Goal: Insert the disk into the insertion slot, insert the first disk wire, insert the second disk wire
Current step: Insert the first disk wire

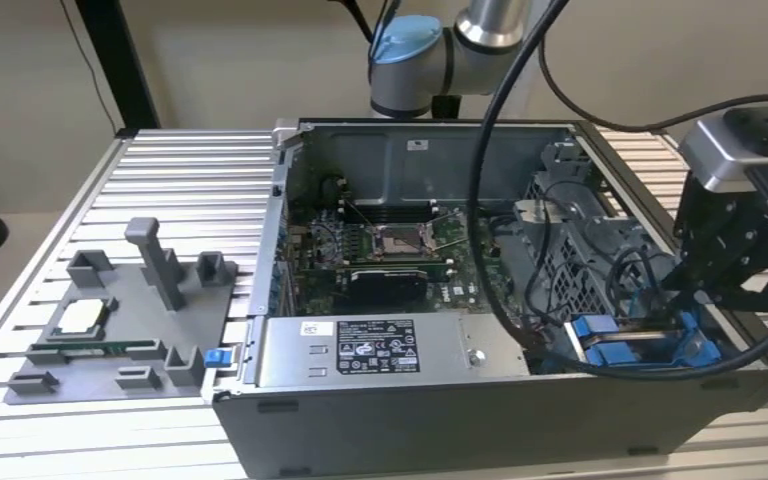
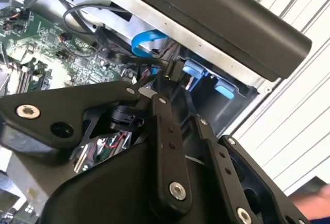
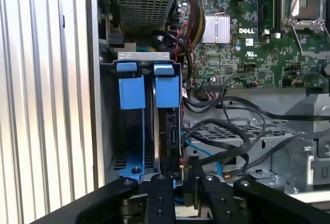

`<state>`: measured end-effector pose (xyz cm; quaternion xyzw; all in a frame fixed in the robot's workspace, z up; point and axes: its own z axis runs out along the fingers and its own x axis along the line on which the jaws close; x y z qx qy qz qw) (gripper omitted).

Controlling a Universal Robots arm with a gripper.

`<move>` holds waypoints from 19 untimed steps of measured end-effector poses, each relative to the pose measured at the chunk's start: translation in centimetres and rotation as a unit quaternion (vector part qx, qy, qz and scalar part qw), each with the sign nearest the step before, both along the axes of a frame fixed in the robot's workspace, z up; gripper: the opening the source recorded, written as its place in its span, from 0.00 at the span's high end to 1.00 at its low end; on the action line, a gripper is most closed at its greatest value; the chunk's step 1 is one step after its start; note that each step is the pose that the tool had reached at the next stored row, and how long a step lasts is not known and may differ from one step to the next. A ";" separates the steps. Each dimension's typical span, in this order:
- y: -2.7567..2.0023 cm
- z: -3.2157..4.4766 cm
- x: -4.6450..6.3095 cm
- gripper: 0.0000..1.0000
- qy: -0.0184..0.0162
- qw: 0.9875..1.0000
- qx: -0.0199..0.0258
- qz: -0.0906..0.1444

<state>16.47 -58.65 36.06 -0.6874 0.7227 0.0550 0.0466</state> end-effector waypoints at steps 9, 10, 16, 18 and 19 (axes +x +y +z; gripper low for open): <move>-0.02 1.08 1.5 0.00 0.000 1.000 0.002 0.002; -0.03 1.04 1.7 0.00 0.001 1.000 0.002 0.002; -0.04 0.89 3.1 0.00 0.005 1.000 0.002 0.003; -0.04 0.88 3.1 0.00 0.005 1.000 0.002 0.003; -0.03 0.89 3.1 0.00 0.005 1.000 0.002 0.003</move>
